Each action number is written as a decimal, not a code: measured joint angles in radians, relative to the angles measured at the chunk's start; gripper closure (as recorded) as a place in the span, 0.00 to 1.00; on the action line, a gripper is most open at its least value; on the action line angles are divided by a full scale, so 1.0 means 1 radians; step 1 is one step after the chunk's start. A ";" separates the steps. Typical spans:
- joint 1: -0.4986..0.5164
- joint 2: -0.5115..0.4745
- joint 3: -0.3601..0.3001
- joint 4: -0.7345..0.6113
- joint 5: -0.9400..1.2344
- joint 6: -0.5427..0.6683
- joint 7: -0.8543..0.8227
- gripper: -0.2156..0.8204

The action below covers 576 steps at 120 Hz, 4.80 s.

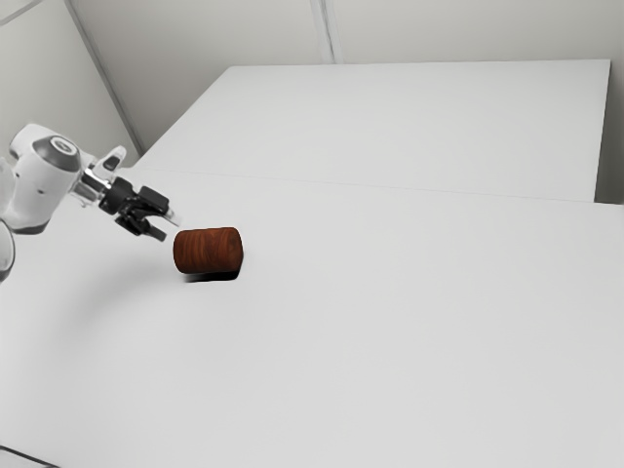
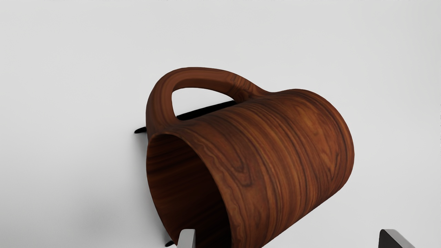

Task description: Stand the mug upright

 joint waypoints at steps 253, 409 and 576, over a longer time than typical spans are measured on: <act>-0.175 -0.304 -0.006 -0.159 -0.042 0.024 0.345 0.96; -0.459 -0.573 -0.013 -0.617 0.506 0.385 -0.421 0.96; -0.511 -0.527 -0.017 -0.684 0.535 0.516 -0.661 0.51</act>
